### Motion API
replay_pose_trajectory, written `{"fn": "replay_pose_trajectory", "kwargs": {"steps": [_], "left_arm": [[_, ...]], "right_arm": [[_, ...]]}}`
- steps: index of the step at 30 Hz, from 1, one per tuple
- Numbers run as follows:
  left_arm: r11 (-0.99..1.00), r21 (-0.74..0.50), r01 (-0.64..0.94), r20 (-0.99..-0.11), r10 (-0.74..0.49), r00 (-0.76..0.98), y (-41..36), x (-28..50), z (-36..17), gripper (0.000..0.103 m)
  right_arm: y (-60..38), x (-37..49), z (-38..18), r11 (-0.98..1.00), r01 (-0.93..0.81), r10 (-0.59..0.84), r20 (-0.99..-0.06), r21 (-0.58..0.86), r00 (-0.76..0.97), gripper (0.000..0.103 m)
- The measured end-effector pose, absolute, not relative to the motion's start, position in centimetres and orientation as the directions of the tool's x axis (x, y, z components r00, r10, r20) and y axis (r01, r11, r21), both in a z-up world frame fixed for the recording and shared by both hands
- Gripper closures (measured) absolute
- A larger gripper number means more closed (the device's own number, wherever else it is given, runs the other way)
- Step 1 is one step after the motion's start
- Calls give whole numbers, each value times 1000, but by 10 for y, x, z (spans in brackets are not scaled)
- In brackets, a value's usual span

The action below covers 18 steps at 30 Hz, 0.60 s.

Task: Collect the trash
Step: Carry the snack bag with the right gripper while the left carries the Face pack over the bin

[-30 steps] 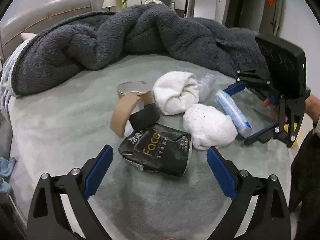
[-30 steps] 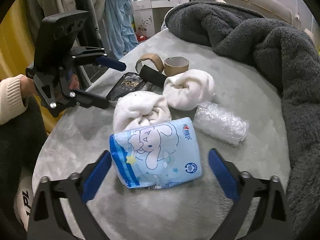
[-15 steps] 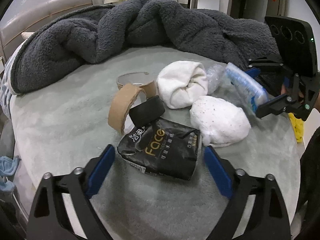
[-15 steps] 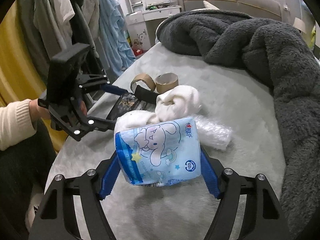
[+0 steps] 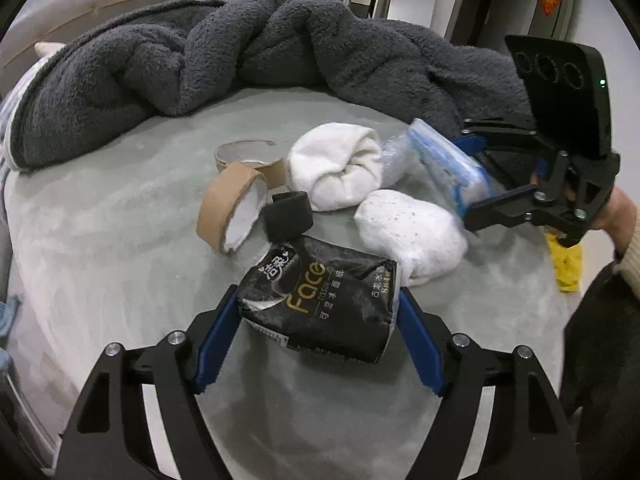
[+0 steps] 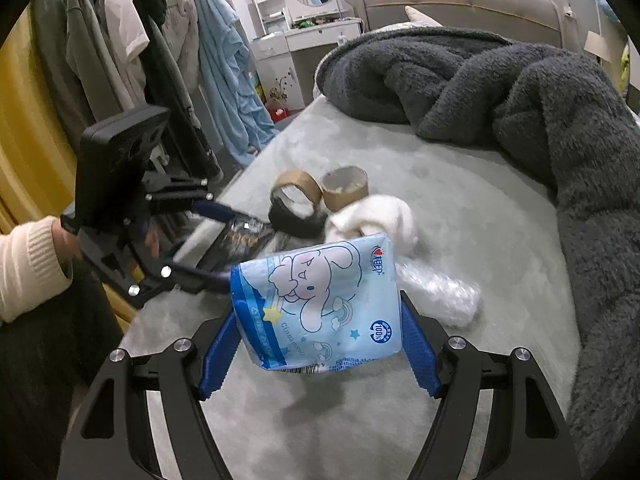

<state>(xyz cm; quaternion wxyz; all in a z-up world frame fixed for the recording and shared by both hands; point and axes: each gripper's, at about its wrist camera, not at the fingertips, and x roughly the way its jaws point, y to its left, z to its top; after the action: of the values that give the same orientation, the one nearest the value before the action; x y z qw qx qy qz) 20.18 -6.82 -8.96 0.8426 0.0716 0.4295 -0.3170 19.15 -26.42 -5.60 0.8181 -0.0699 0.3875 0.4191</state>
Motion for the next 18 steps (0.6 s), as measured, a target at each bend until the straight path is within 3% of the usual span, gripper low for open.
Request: {"fn": "replay_pose_trajectory", "kwargs": {"steps": [18], "left_arm": [[868,-179,463,-700,-443,560,-46,153,-47,25]], "right_arm": [[-247,167,-37,675,-695,653,-640,248,405,29]]}}
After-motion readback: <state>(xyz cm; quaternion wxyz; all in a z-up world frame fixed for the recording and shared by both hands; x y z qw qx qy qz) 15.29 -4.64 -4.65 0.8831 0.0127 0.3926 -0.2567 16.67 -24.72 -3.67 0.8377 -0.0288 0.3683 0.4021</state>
